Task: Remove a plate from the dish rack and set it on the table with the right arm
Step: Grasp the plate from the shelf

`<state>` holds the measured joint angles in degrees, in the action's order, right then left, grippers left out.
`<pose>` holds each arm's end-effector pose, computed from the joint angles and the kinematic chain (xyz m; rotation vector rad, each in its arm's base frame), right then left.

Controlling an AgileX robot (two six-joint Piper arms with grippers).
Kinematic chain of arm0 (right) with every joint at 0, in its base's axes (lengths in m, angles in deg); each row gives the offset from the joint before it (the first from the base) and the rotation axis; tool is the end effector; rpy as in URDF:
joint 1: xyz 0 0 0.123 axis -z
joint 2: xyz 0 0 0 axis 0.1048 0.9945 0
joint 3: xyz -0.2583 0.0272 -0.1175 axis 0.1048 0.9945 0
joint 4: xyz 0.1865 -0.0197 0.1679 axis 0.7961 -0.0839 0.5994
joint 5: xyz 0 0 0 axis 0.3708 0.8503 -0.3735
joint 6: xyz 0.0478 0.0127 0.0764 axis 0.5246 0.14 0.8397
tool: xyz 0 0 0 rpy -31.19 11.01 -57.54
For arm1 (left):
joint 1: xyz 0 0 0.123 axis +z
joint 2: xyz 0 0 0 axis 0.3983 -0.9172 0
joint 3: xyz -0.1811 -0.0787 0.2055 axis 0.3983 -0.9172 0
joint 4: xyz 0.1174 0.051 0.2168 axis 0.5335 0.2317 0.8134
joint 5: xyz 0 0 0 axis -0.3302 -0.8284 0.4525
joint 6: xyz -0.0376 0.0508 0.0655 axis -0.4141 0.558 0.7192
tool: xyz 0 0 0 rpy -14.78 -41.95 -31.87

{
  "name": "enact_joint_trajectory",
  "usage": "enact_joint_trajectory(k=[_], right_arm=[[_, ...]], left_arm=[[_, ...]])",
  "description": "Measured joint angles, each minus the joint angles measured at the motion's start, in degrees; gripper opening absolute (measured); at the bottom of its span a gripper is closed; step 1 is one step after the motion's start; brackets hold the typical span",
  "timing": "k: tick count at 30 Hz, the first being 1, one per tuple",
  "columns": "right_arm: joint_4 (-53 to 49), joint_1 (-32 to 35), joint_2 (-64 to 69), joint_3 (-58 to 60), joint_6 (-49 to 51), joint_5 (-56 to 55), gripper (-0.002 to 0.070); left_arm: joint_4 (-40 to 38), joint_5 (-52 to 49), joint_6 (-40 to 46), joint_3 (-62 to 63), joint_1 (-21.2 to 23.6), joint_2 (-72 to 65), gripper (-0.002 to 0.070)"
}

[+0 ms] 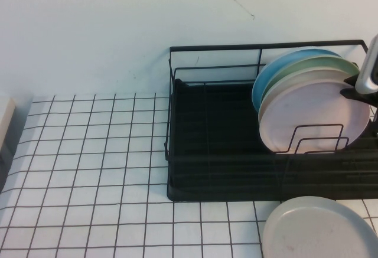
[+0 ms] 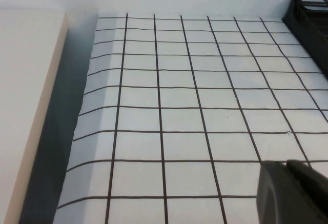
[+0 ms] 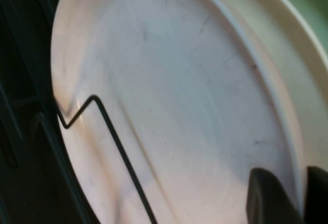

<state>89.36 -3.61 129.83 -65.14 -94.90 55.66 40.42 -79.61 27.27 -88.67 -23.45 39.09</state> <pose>0.3679 0.0258 0.2437 -1.3218 1.8052 -0.0643 0.0533 -0.0055 0.1790 -0.0776 1.8156 -0.1488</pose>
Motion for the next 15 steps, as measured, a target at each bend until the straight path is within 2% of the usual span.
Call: enact_joint_trajectory(k=[5, 15], right_arm=[[0.0, 0.0, 0.1, 0.0, -0.29, -0.61, 0.0062], [3.22, 0.0, -5.26, 0.0, -0.25, 0.22, 0.0059]], left_arm=[[0.0, 0.0, 0.0, 0.0, 0.0, 0.0, -0.0003], [0.0, 0.0, -0.1, 0.0, 0.0, 0.0, -0.0003]])
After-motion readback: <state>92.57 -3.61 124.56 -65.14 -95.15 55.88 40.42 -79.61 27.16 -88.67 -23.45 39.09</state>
